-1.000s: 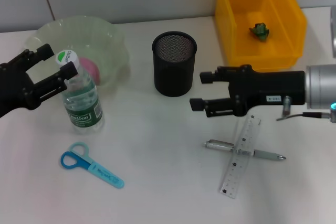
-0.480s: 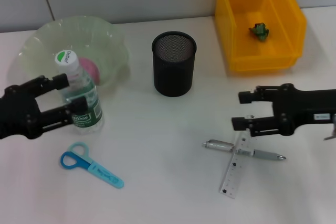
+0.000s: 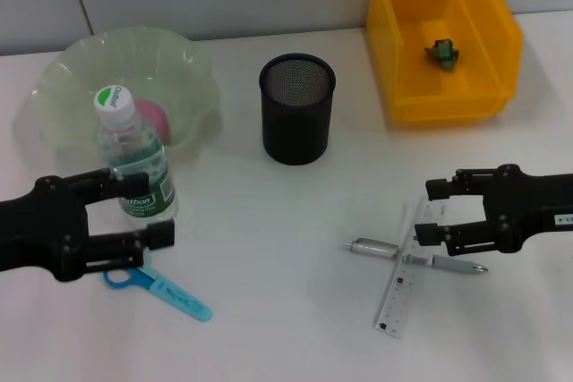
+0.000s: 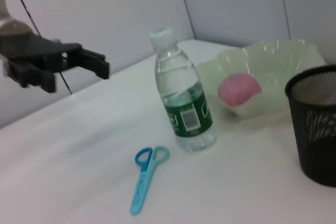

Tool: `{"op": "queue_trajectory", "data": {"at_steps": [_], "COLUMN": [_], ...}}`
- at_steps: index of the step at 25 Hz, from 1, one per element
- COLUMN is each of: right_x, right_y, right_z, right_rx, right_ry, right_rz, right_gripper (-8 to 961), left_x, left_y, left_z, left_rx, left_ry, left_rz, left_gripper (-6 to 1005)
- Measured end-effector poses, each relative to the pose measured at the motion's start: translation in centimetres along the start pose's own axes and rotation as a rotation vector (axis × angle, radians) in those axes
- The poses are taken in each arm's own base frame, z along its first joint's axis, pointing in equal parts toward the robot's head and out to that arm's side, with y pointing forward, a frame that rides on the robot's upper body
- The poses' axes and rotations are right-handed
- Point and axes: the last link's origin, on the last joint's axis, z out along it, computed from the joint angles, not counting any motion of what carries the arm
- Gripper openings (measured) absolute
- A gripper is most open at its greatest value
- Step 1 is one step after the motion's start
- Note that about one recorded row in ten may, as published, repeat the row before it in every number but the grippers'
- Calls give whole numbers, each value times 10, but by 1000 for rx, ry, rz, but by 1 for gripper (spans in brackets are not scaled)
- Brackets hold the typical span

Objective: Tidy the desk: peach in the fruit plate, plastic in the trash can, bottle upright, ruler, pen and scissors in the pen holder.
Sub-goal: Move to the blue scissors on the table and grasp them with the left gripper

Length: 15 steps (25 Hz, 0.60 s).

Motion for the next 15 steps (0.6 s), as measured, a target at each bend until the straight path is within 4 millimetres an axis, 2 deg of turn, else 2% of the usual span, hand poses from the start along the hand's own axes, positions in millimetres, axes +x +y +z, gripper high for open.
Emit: {"op": "queue_trajectory", "data": {"at_steps": [5, 14, 15], "right_x": [0, 0, 1], "right_y": [0, -2, -3], "right_z": [0, 0, -1], "right_rx": [-1, 6, 11], "right_ry": [7, 19, 20], "right_rz": [0, 45, 53], "right_gripper": [794, 794, 794], "left_x": [7, 32, 39], "left_y": [8, 7, 4], "left_z": [1, 20, 30], "left_rx": [-24, -48, -65], "left_ry": [-83, -270, -348], "left_rz": [42, 242, 303], "left_gripper": [800, 796, 795]}}
